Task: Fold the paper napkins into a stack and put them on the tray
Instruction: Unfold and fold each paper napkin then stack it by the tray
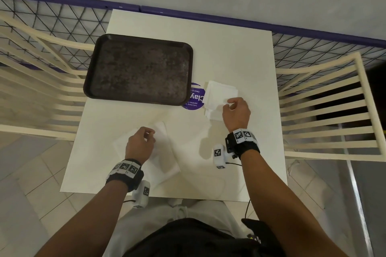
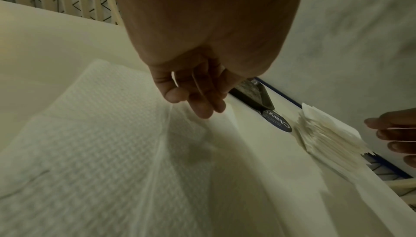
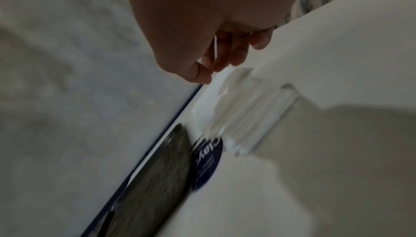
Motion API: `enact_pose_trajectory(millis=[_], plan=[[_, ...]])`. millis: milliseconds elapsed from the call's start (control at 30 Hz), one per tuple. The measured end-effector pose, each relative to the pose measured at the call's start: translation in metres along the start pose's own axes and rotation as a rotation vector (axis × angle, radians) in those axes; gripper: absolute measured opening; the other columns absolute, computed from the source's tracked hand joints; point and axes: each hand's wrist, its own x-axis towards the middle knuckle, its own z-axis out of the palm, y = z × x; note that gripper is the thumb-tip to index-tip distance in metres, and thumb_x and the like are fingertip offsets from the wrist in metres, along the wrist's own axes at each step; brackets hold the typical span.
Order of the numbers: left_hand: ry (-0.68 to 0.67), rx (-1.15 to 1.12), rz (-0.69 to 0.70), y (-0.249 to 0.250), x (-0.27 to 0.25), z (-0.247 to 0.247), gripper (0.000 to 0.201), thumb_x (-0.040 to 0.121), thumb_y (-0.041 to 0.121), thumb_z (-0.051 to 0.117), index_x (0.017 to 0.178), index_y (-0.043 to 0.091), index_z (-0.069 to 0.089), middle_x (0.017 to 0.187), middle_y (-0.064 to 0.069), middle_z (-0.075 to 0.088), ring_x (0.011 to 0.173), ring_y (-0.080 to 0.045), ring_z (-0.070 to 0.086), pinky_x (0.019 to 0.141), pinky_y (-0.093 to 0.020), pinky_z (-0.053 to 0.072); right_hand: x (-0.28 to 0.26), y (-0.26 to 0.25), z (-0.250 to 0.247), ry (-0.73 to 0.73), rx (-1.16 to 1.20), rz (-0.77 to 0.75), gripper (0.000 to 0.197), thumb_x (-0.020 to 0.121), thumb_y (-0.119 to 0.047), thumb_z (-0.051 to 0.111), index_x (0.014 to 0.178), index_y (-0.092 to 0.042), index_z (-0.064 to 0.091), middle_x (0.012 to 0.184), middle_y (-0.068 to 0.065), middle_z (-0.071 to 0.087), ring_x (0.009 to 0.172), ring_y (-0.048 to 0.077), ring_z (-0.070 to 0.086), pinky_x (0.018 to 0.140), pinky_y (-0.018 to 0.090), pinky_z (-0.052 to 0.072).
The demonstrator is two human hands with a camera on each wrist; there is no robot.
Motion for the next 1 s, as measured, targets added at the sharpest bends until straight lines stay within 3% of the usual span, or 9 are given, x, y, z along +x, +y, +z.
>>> enact_pose_trajectory(millis=[100,200,267,367,500,633,767,900,1000], plan=[[0.038,0.029,-0.013,-0.013,-0.002,-0.006,0.013,0.101,0.025,0.054,0.104,0.030,0.065,0.095,0.005,0.074,0.089,-0.020,0.069,0.082,-0.042,0.058,-0.038,-0.004,0.019,-0.118,0.020,-0.093,0.013,0.084,-0.008,0.064,0.093,-0.018,0.067,0.087,0.000,0.066,0.077,0.015,0.061,0.076,0.026,0.049],[0.069,0.028,-0.035,-0.023,-0.008,-0.010,0.017,0.100,0.018,0.055,0.110,0.021,0.069,0.101,0.001,0.073,0.091,-0.022,0.067,0.086,-0.039,0.056,-0.076,-0.003,0.046,-0.310,-0.010,-0.125,0.011,0.086,-0.010,0.067,0.093,-0.018,0.070,0.085,-0.002,0.069,0.077,0.014,0.064,0.078,0.027,0.052],[0.083,0.032,-0.070,-0.029,-0.013,-0.014,0.020,0.099,0.013,0.054,0.111,0.016,0.069,0.102,0.000,0.070,0.093,-0.023,0.065,0.088,-0.038,0.056,-0.098,-0.001,0.067,-0.460,-0.081,-0.100,0.007,0.087,-0.021,0.071,0.093,-0.021,0.070,0.084,-0.006,0.070,0.080,0.014,0.065,0.084,0.032,0.056],[0.061,0.043,-0.101,-0.042,-0.020,-0.017,0.020,0.097,0.011,0.055,0.110,0.014,0.069,0.103,-0.001,0.070,0.096,-0.024,0.065,0.088,-0.036,0.055,-0.124,-0.002,0.093,-0.601,-0.249,-0.028,0.030,0.084,-0.048,0.075,0.101,-0.024,0.069,0.092,-0.008,0.070,0.089,0.014,0.065,0.091,0.033,0.053],[0.019,-0.011,-0.081,-0.056,-0.025,-0.018,0.019,0.097,0.011,0.059,0.112,0.014,0.070,0.102,0.001,0.071,0.093,-0.015,0.061,0.079,-0.013,0.043,-0.146,-0.012,0.115,-0.576,-0.377,-0.004,0.034,0.079,-0.054,0.078,0.094,-0.025,0.068,0.093,-0.008,0.068,0.091,0.017,0.066,0.090,0.037,0.053],[-0.013,-0.075,-0.020,-0.059,-0.026,-0.022,0.021,0.098,0.009,0.059,0.112,0.017,0.072,0.095,0.003,0.077,0.098,-0.012,0.064,0.094,-0.021,0.047,-0.158,-0.014,0.127,-0.555,-0.341,0.039,0.015,0.083,-0.033,0.079,0.080,-0.028,0.066,0.086,-0.011,0.066,0.092,0.018,0.068,0.094,0.041,0.054],[-0.052,-0.064,0.000,-0.058,-0.022,-0.023,0.023,0.100,0.012,0.060,0.117,0.019,0.073,0.100,0.003,0.074,0.092,-0.010,0.064,0.080,-0.005,0.040,-0.161,-0.012,0.127,-0.506,-0.230,0.051,0.006,0.087,-0.019,0.076,0.084,-0.019,0.071,0.094,-0.001,0.074,0.083,0.015,0.065,0.089,0.030,0.055],[-0.077,-0.101,-0.011,-0.053,-0.019,-0.024,0.026,0.099,0.012,0.061,0.123,0.018,0.070,0.106,0.000,0.070,0.093,-0.014,0.064,0.091,-0.023,0.051,-0.159,-0.006,0.117,-0.428,-0.165,0.090,0.008,0.090,-0.016,0.073,0.097,-0.013,0.073,0.105,0.002,0.075,0.083,0.009,0.060,0.076,0.007,0.040],[-0.042,-0.078,-0.009,-0.045,-0.017,-0.023,0.025,0.099,0.017,0.062,0.124,0.016,0.067,0.107,-0.002,0.067,0.096,-0.017,0.063,0.092,-0.030,0.051,-0.157,-0.004,0.105,-0.398,-0.112,0.105,0.012,0.091,-0.016,0.072,0.101,-0.009,0.073,0.111,0.002,0.074,0.086,0.009,0.060,0.067,-0.006,0.033]])
